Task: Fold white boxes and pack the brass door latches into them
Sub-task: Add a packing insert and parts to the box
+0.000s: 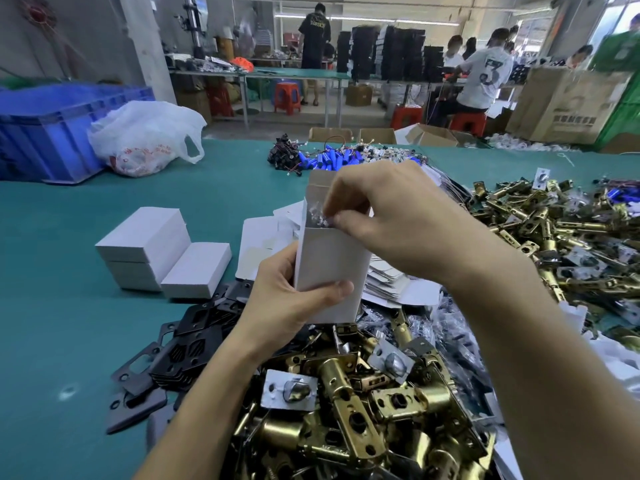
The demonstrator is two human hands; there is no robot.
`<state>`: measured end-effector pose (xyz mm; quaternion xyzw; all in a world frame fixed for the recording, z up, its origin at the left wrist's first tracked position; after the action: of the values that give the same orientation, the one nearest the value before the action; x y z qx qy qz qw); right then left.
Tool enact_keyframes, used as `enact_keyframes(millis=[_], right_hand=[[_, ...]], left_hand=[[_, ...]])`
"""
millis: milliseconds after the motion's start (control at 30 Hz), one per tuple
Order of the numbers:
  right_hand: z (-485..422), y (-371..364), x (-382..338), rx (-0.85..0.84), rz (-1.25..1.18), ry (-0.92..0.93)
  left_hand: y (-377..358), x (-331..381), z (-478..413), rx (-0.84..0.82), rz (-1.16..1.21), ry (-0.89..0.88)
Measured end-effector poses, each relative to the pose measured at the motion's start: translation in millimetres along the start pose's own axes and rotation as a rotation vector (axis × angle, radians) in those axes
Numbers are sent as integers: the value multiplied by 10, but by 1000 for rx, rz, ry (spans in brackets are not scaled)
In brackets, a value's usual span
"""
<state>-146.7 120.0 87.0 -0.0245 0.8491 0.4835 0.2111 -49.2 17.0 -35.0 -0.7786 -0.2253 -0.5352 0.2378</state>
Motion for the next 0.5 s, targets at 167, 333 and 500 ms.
enact_keyframes(millis=[167, 333, 500], right_hand=[[36, 55, -52, -61, 79, 16], [74, 56, -103, -104, 38, -37], [113, 23, -140, -191, 126, -36]], left_hand=[[-8, 8, 4, -15, -12, -48], [4, 25, -3, 4, 17, -80], [12, 26, -9, -17, 18, -90]])
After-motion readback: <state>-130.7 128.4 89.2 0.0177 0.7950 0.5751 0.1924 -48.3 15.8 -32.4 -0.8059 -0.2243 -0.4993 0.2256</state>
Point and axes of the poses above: each hand's wrist, its own z-axis away from the middle knuckle, its own y-axis out of the back of the hand, x = y × z, the point moved 2 cm from there along -z, towards the middle knuckle, and after that the axes turned 7 degrees about x, right-handed, at the moved point
